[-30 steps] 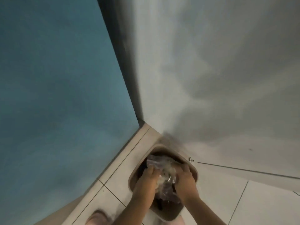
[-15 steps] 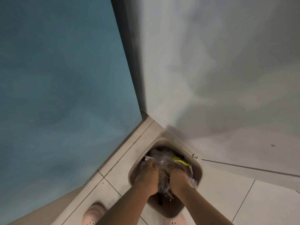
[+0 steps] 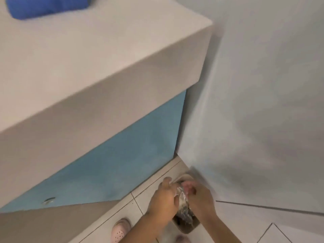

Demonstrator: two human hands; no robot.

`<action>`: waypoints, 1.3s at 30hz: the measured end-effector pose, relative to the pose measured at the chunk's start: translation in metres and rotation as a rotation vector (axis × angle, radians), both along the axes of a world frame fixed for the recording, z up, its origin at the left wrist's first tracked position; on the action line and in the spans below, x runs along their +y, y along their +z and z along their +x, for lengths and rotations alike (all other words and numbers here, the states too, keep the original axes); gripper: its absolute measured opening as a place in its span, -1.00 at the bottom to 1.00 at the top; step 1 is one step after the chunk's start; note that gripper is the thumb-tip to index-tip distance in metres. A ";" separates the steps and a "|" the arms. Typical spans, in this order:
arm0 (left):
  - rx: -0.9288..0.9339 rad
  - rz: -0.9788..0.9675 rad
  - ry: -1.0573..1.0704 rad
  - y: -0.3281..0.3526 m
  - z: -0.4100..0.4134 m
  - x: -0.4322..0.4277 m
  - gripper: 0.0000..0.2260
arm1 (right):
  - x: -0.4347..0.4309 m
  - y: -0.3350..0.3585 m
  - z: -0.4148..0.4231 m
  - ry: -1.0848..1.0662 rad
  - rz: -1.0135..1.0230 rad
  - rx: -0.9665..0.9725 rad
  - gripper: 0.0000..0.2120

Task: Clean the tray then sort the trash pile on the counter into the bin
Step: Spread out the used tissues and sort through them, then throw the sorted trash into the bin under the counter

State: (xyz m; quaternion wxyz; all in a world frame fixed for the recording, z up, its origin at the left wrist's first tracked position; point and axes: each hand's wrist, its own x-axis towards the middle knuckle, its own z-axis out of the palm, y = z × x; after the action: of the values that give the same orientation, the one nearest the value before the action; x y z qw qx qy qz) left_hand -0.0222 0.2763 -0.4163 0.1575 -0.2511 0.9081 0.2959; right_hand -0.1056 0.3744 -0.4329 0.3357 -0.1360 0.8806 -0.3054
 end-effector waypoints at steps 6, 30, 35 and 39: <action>0.464 0.049 0.303 0.182 0.051 -0.017 -0.75 | -0.027 0.192 0.016 -0.111 -0.538 0.108 -0.69; 0.890 -0.114 1.108 0.441 0.310 -0.334 -0.86 | -0.421 0.457 0.184 0.783 -0.795 0.311 -0.85; 0.672 -0.345 0.935 0.448 0.303 -0.462 -0.83 | -0.518 0.459 0.193 0.763 -0.572 0.498 -0.78; 0.218 -0.527 0.624 0.431 0.270 -0.542 -0.64 | -0.585 0.451 0.175 0.749 -0.464 0.693 -0.66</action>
State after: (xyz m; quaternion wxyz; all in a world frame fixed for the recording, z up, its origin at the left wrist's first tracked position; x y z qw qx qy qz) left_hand 0.2477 -0.2653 0.0147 -0.1061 -0.5131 0.8443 0.1119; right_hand 0.0696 -0.2103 0.0186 0.0736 -0.6023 0.7406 -0.2886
